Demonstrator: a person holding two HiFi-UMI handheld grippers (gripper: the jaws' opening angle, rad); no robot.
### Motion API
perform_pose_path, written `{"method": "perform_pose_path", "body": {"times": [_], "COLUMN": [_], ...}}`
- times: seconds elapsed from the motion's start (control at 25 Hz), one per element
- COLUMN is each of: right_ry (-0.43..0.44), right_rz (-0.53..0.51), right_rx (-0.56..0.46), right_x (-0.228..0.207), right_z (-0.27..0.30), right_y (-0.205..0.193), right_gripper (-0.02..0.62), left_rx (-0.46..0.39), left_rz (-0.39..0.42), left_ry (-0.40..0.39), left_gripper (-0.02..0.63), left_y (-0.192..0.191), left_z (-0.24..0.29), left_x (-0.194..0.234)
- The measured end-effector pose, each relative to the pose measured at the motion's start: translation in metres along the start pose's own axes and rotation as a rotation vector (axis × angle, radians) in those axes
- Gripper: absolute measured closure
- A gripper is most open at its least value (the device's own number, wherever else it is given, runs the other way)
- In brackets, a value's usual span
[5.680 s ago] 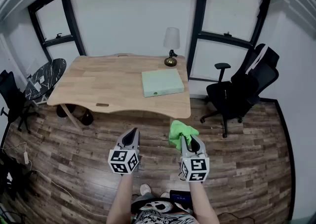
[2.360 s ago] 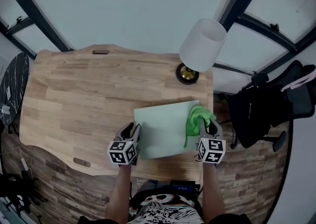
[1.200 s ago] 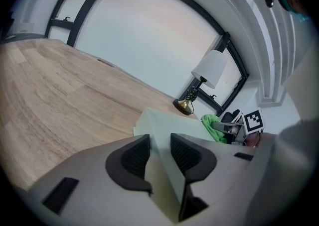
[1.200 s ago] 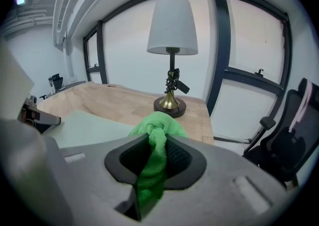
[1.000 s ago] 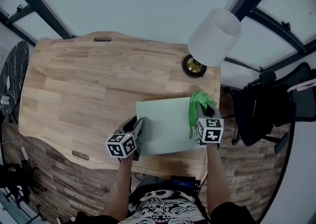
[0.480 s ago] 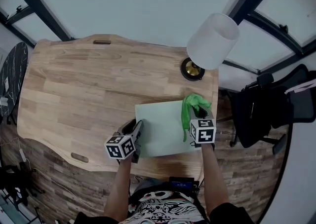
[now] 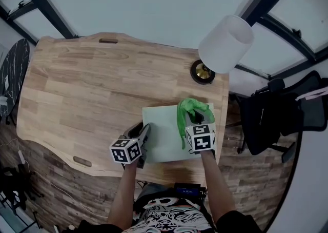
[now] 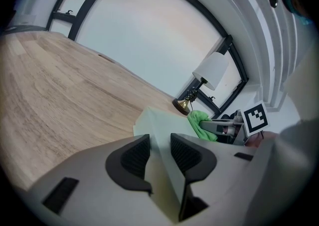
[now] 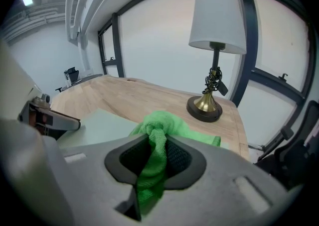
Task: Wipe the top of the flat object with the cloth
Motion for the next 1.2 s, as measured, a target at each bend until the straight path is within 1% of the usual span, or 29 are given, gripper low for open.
{"method": "perform_pose_path", "body": {"times": [0.12, 0.32, 0.52, 0.76, 1.2], "right_ry": [0.031, 0.11, 0.174, 0.22, 0.27], "right_rz": [-0.03, -0.091, -0.135, -0.157, -0.18], "right_rx": [0.005, 0.016, -0.011, -0.008, 0.002], "right_x": [0.014, 0.049, 0.077, 0.092, 0.103], "right_z": [0.005, 0.012, 0.023, 0.025, 0.027], "right_y": [0.003, 0.015, 0.024, 0.028, 0.029], "right_gripper": [0.521, 0.522, 0.52, 0.522, 0.52], "left_rx": [0.002, 0.01, 0.017, 0.016, 0.014], "left_rz": [-0.002, -0.009, -0.007, -0.006, -0.022], "left_ry": [-0.003, -0.007, -0.013, -0.009, -0.013], "left_gripper": [0.474, 0.474, 0.474, 0.474, 0.472], "left_y": [-0.001, -0.002, -0.001, -0.002, -0.002], "left_z": [0.0, 0.001, 0.001, 0.001, 0.001], "left_x": [0.0, 0.001, 0.0, 0.002, 0.002]}}
Point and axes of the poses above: the fingertips, and each gripper's own axes: z forward along the fingers, x to its left, y out of its top, the point moved 3 cm from there along -z, backward along the fingers, and after that the axes turned 2 degrees about -x, right-handed, at the moved point
